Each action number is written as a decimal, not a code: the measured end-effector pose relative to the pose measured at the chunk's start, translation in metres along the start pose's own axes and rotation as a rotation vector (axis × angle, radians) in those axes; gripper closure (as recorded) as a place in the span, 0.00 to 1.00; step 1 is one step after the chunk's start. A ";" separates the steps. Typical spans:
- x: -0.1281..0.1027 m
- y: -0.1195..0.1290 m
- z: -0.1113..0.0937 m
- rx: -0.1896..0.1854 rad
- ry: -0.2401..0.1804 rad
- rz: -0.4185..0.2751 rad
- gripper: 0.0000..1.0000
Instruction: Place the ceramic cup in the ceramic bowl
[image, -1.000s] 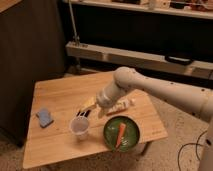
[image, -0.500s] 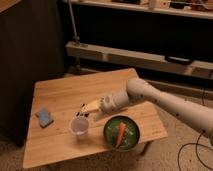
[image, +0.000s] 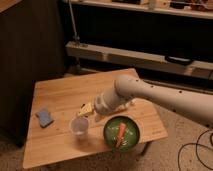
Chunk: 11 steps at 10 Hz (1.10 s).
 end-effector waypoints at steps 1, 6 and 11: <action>0.005 0.001 0.003 0.004 0.009 -0.004 0.35; 0.024 0.012 0.040 0.093 0.074 -0.031 0.35; 0.018 -0.008 0.074 0.180 0.127 0.040 0.35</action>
